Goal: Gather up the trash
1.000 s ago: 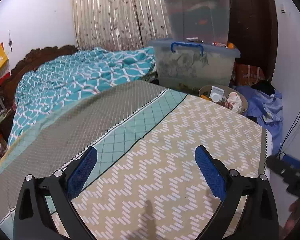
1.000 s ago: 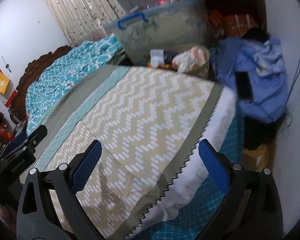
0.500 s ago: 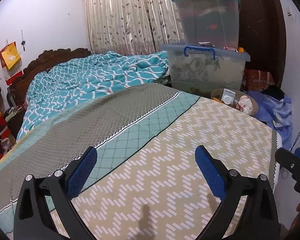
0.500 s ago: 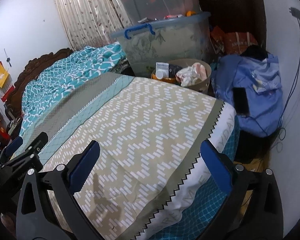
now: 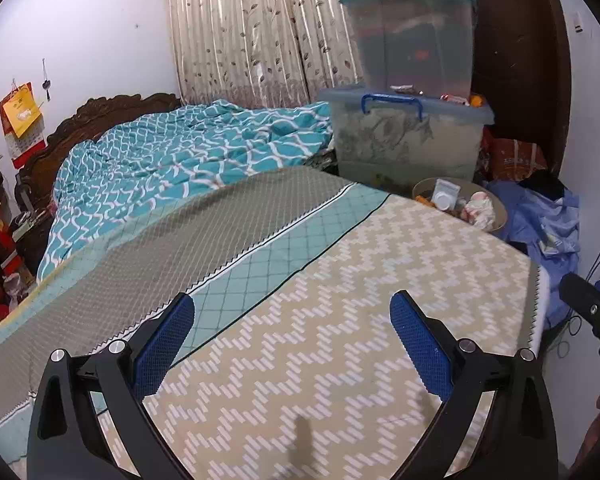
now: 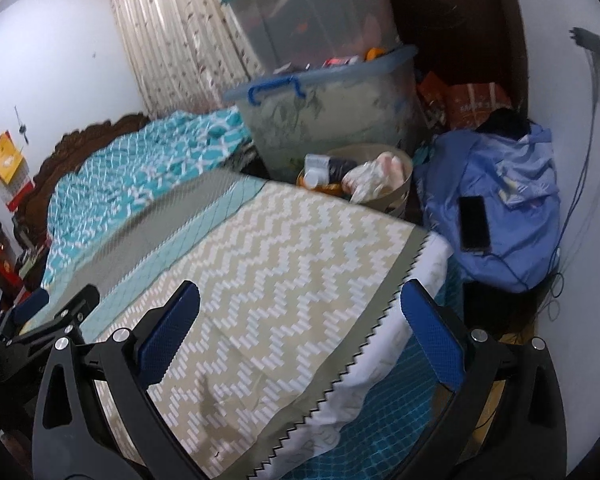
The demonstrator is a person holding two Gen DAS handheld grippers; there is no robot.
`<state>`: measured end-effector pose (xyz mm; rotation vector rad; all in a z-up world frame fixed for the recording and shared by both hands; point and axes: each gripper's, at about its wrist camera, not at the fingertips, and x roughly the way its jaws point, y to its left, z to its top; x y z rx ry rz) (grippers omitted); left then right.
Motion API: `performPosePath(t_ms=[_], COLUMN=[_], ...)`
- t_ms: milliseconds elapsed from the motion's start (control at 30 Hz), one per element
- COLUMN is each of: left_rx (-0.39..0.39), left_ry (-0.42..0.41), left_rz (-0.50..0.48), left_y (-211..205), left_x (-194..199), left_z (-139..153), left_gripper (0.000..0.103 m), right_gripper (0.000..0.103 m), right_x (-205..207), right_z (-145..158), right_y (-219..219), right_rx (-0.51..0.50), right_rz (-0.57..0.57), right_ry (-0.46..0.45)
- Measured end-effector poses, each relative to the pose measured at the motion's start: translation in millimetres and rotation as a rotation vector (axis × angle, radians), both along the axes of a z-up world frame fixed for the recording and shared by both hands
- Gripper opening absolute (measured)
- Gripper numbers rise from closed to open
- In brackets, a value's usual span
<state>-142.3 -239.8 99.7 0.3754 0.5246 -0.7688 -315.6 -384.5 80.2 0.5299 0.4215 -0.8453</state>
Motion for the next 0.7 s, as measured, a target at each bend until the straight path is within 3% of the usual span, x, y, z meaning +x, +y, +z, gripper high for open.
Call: performPosePath(t_ms=[167, 500, 700], left_rx=[-0.003, -0.033, -0.036], left_ry=[0.016, -0.089, -0.024], left_rz=[-0.053, -0.101, -0.112], left_y=[-9.6, -30.2, -21.0], left_x=[-19.1, -52.1, -32.4], left_z=[27.8, 76.0, 78.2], left_gripper=[0.094, 0.094, 0.094], right_gripper=[0.099, 0.099, 0.099], right_x=[-22.2, -44.3, -28.0], right_z=[15.9, 37.2, 27.7], right_y=[-3.7, -19.8, -14.4], right_rx=[-0.01, -0.018, 0.0], right_rz=[-0.045, -0.134, -0.105], right_ry=[-0.04, -0.102, -0.056])
